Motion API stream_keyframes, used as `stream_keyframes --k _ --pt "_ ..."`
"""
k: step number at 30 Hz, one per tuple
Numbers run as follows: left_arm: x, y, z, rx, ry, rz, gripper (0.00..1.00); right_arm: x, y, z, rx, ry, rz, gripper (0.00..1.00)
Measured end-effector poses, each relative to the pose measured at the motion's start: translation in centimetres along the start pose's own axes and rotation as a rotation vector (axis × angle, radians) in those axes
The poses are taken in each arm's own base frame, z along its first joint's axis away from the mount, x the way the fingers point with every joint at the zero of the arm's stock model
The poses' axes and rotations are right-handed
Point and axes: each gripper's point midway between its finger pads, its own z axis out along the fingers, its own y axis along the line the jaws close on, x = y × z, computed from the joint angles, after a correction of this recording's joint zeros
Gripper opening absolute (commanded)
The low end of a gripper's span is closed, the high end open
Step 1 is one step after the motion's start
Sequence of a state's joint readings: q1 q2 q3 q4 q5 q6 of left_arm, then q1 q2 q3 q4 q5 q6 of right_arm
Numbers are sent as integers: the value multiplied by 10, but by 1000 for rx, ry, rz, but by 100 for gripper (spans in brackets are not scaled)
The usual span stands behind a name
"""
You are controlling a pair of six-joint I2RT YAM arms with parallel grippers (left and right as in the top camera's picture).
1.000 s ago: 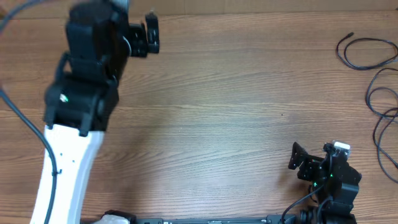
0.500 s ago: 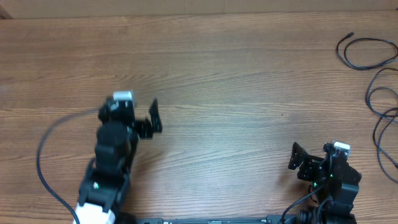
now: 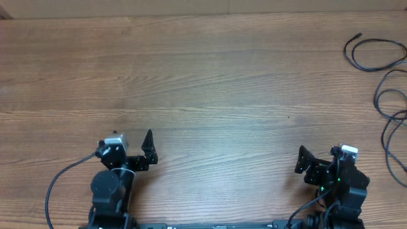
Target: Untangle cables
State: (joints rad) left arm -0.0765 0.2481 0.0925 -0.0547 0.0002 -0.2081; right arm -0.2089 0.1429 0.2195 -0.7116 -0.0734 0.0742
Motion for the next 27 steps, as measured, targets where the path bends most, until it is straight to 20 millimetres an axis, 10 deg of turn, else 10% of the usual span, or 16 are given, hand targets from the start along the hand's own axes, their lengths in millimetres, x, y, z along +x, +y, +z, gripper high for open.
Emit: stream_keyframes --k 27 --pt "-9 18 -12 -85 -129 333 100 0 0 0 0 0 0 100"
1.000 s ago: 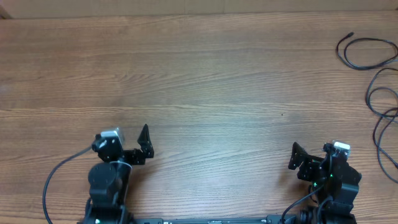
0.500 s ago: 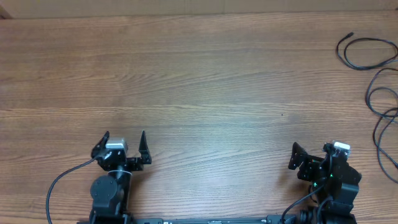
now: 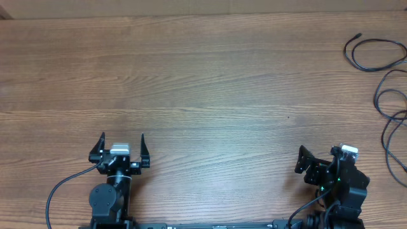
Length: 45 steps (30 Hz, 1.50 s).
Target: Untangle cables
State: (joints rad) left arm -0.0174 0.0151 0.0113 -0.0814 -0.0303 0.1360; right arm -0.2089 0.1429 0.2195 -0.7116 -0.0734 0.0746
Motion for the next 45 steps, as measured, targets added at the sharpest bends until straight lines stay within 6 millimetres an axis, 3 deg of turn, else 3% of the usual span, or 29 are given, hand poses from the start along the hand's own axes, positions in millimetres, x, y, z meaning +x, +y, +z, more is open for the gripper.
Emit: stream_keyframes --k 22,45 --pt "0 -2 0 12 -2 49 100 0 0 0 0 0 -1 100" --pt "0 2 0 -10 -2 -180 100 0 0 0 0 -1 0 100"
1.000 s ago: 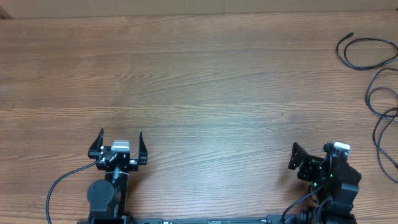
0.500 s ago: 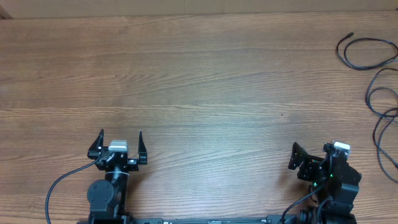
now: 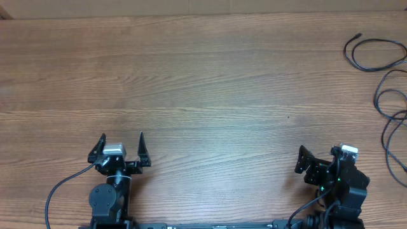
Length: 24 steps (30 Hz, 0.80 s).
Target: Untangle cables
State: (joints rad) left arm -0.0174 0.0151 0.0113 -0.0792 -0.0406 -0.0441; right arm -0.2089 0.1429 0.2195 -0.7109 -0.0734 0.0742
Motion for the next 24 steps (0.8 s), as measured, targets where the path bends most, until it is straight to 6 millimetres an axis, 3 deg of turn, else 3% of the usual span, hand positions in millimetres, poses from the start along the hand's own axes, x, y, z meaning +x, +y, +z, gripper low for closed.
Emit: stream_keyframes --k 24 --pt "0 1 0 -5 -1 -9 100 0 0 0 0 1 0 100"
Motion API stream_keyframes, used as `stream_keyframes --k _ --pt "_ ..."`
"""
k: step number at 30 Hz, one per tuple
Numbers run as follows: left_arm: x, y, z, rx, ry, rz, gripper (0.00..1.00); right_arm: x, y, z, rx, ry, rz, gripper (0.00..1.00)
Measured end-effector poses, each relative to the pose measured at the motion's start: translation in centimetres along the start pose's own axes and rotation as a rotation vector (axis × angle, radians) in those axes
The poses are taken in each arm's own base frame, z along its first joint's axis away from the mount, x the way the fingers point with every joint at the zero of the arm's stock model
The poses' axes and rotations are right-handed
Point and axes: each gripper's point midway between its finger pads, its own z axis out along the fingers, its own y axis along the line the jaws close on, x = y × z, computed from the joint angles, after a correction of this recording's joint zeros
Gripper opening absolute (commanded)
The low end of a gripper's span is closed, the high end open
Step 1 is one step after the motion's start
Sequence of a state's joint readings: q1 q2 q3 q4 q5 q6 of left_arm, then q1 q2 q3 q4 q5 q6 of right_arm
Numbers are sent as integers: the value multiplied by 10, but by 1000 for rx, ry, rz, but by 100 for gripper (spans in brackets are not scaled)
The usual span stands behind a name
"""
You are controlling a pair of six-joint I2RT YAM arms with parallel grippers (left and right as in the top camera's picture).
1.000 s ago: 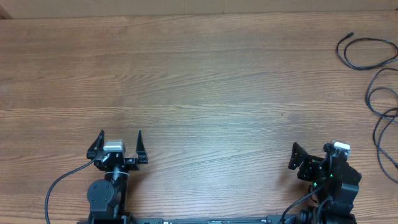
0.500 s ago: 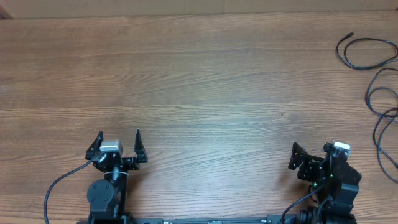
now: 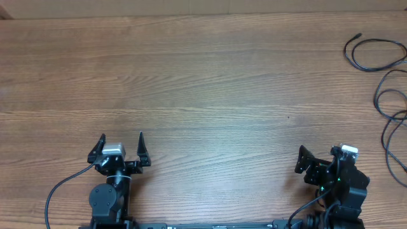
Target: Untangle cables
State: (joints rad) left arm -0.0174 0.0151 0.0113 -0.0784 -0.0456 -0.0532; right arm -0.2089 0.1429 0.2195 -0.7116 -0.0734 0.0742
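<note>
Black cables lie at the far right of the table. One thin cable (image 3: pixel 375 56) makes a loop at the upper right. A second cable (image 3: pixel 389 113) curls along the right edge and runs out of view. My left gripper (image 3: pixel 121 141) sits near the front edge at the left, open, with nothing between its fingers, far from the cables. My right gripper (image 3: pixel 304 159) rests near the front edge at the right, turned on its side, well short of the cables. Its fingers overlap in the overhead view, so the gap between them is hidden.
The wooden table (image 3: pixel 203 83) stretches across the view. Each arm's own black lead trails off near the front edge by its base.
My left gripper was first turned sideways, its fingers pointing right. At the following moment it faced the far side of the table with its fingers spread, and it has stayed so. The right arm and the cables have not moved.
</note>
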Motion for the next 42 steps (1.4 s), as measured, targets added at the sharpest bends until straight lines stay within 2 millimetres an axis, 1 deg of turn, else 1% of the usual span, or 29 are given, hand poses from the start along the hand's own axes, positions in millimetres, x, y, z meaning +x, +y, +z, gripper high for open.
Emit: stream_keyframes --k 3,6,7,8,9,10,12,13,14,15,17,22,23,25,28,30,35,39,42 --pt "0 0 0 0 0 0 100 0 0 0 0 0 0 100" --pt "0 0 0 0 0 0 100 5 -1 0 2 22 5 100" --pt "0 0 0 0 0 0 100 4 1 0 -6 18 6 100" --pt "0 0 0 0 0 0 100 -1 4 0 -24 -3 2 100" --pt "0 0 0 0 0 0 100 -8 7 0 -37 -34 -2 100" --pt "0 0 0 0 0 0 100 -23 12 -1 -63 -92 -11 100" --pt "0 0 0 0 0 0 100 -58 26 -7 -123 -239 -37 100" --pt "0 0 0 0 -1 0 100 -67 30 -10 -139 -279 -45 100" --pt "0 0 0 0 -2 0 100 -91 41 -20 -185 -383 -67 100" --pt "0 0 0 0 -1 0 100 -105 48 -28 -213 -452 -82 100" --pt "0 0 0 0 0 0 100 -122 56 -39 -249 -534 -100 100" --pt "0 0 0 0 0 0 100 -137 64 -49 -285 -638 -118 100" --pt "0 0 0 0 0 0 100 -137 65 -49 -292 -662 -122 100" --pt "0 0 0 0 0 0 100 -131 66 -43 -309 -672 -128 100" --pt "0 0 0 0 0 0 100 -115 65 -29 -317 -640 -129 100" --pt "0 0 0 0 0 0 100 -107 64 -24 -319 -627 -129 100" --pt "0 0 0 0 -1 0 100 -94 63 -21 -324 -594 -128 100" --pt "0 0 0 0 -1 0 100 -79 61 -13 -316 -523 -120 100" --pt "0 0 0 0 0 0 100 -78 61 -12 -319 -520 -120 100"
